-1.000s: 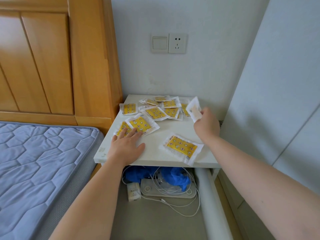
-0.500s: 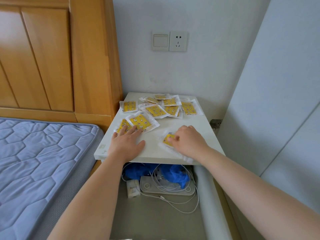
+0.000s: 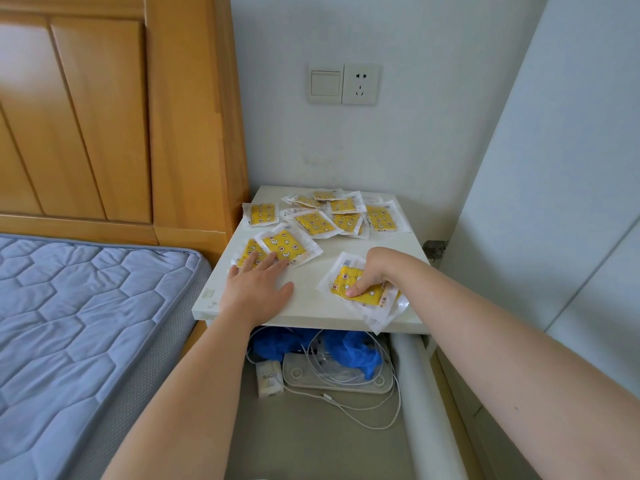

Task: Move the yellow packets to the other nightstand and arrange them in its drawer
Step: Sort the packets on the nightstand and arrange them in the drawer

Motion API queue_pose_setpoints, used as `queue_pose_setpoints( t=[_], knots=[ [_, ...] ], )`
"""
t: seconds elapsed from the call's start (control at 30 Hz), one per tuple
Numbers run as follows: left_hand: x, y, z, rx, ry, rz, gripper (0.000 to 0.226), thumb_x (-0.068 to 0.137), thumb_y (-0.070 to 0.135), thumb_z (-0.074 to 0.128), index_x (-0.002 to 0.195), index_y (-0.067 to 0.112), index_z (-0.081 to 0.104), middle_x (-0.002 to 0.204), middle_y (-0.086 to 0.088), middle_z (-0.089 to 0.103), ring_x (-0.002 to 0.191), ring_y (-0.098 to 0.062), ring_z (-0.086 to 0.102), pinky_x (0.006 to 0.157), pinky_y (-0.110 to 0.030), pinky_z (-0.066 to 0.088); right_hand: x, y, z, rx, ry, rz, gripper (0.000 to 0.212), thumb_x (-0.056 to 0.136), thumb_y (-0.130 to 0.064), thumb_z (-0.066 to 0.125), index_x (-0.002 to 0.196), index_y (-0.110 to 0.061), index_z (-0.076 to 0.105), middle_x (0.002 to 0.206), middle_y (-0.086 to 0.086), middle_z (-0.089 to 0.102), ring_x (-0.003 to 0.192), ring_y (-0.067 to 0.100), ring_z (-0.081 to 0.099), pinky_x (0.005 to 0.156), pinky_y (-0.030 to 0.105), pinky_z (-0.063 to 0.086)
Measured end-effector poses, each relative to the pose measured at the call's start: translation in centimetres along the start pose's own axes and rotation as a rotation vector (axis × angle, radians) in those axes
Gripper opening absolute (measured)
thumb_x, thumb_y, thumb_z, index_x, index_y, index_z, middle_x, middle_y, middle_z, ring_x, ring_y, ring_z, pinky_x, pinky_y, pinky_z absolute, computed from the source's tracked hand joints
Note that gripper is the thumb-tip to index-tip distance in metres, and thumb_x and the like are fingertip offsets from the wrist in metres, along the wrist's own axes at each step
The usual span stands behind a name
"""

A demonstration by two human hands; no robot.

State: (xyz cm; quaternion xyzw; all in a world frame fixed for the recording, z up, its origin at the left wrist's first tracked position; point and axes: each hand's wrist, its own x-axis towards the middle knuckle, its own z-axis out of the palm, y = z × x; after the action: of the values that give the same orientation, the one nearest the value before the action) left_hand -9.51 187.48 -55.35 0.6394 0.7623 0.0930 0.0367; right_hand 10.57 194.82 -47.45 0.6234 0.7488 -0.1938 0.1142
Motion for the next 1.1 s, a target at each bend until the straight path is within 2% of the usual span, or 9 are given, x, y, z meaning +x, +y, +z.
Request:
queue_pose_setpoints(
  t=[0.1, 0.2, 0.3, 0.47, 0.53, 0.6, 0.77, 0.93, 1.1],
  knots=[
    [-0.1, 0.1, -0.1, -0.004, 0.003, 0.008, 0.056, 0.096, 0.053, 0.029, 0.15, 0.04, 0.02, 0.16, 0.014, 0.008, 0.148, -0.017, -0.001, 0.119, -0.048, 0.003, 0.6, 0.8, 0.9, 0.287, 0.151, 0.009, 0.066, 0.079, -0.044, 0.072, 0.123, -0.002, 0.05, 0.124, 0.012, 0.057, 0.113, 0.028, 0.056, 0.084, 0.032, 0.044],
    [-0.3, 0.2, -0.3, -0.04, 0.027, 0.028, 0.053, 0.096, 0.048, 0.034, 0.148, 0.04, 0.029, 0.159, 0.014, 0.015, 0.148, -0.017, 0.003, 0.119, -0.046, 0.005, 1.2, 1.8, 2.2, 0.891, 0.282, 0.028, 0.058, 0.084, -0.036, 0.069, 0.126, -0.001, 0.049, 0.124, 0.012, 0.056, 0.113, 0.029, 0.054, 0.084, 0.033, 0.041],
    [-0.4, -0.1, 0.0, -0.182, 0.09, 0.037, 0.042, 0.095, 0.04, 0.043, 0.136, 0.038, 0.05, 0.152, 0.016, 0.033, 0.146, -0.015, 0.014, 0.119, -0.044, 0.011, 1.4, 2.1, 3.8, 1.33, 0.405, 0.103, 0.031, 0.087, -0.033, 0.066, 0.106, -0.01, 0.055, 0.109, 0.009, 0.06, 0.096, 0.026, 0.056, 0.083, 0.035, 0.046],
    [-0.7, 0.1, -0.5, -0.603, 0.308, -0.059, 0.024, 0.09, 0.017, 0.054, 0.102, 0.017, 0.074, 0.118, 0.003, 0.063, 0.125, -0.013, 0.044, 0.102, -0.026, 0.033, 0.5, 2.2, 6.1, 1.225, 0.665, -0.063, 0.02, 0.093, -0.029, 0.055, 0.101, -0.012, 0.052, 0.096, 0.004, 0.058, 0.091, 0.024, 0.057, 0.077, 0.034, 0.045],
    [-0.7, 0.2, -0.3, -0.537, 0.423, -0.099, 0.025, 0.089, 0.016, 0.056, 0.11, 0.015, 0.07, 0.119, 0.0, 0.06, 0.123, -0.02, 0.044, 0.1, -0.028, 0.033, 0.5, 2.2, 6.3, 1.208, 0.722, -0.076, 0.017, 0.093, -0.026, 0.055, 0.099, -0.011, 0.05, 0.091, 0.002, 0.055, 0.088, 0.023, 0.054, 0.075, 0.03, 0.038],
    [-0.1, 0.3, -0.3, -0.423, 0.458, -0.212, 0.042, 0.09, 0.035, 0.057, 0.129, 0.018, 0.057, 0.132, -0.003, 0.052, 0.129, -0.024, 0.038, 0.107, -0.036, 0.031, 0.6, 1.9, 6.2, 1.171, 0.766, -0.071, 0.016, 0.094, -0.024, 0.054, 0.096, -0.009, 0.048, 0.086, 0.0, 0.052, 0.084, 0.021, 0.05, 0.073, 0.028, 0.035],
    [2.7, 1.5, -2.0, -0.261, 0.024, -0.51, 0.107, 0.073, 0.087, 0.036, 0.152, 0.018, 0.014, 0.155, -0.008, 0.027, 0.145, -0.03, 0.017, 0.114, -0.052, 0.016, 1.1, 1.6, 6.4, 1.133, 0.8, -0.081, 0.018, 0.095, -0.022, 0.054, 0.104, -0.007, 0.051, 0.093, 0.002, 0.054, 0.083, 0.019, 0.05, 0.073, 0.026, 0.035],
    [3.8, 2.6, -2.6, -0.147, -0.039, -0.534, 0.111, 0.069, 0.081, 0.055, 0.149, 0.013, 0.02, 0.15, -0.007, 0.03, 0.14, -0.028, 0.024, 0.107, -0.044, 0.029, 1.5, 1.8, 6.5, 1.133, 0.8, -0.093, 0.019, 0.094, -0.021, 0.055, 0.106, -0.007, 0.053, 0.095, 0.003, 0.055, 0.084, 0.019, 0.05, 0.074, 0.026, 0.036],
    [4.6, 1.6, -3.1, -0.299, -0.091, -0.543, 0.093, 0.069, 0.063, 0.073, 0.135, 0.009, 0.037, 0.128, -0.01, 0.052, 0.121, -0.027, 0.049, 0.097, -0.038, 0.046, 1.4, 1.7, 6.4, 1.135, 0.796, -0.108, 0.017, 0.094, -0.021, 0.054, 0.103, -0.006, 0.051, 0.092, 0.002, 0.055, 0.081, 0.018, 0.051, 0.071, 0.026, 0.037]
  ],
)
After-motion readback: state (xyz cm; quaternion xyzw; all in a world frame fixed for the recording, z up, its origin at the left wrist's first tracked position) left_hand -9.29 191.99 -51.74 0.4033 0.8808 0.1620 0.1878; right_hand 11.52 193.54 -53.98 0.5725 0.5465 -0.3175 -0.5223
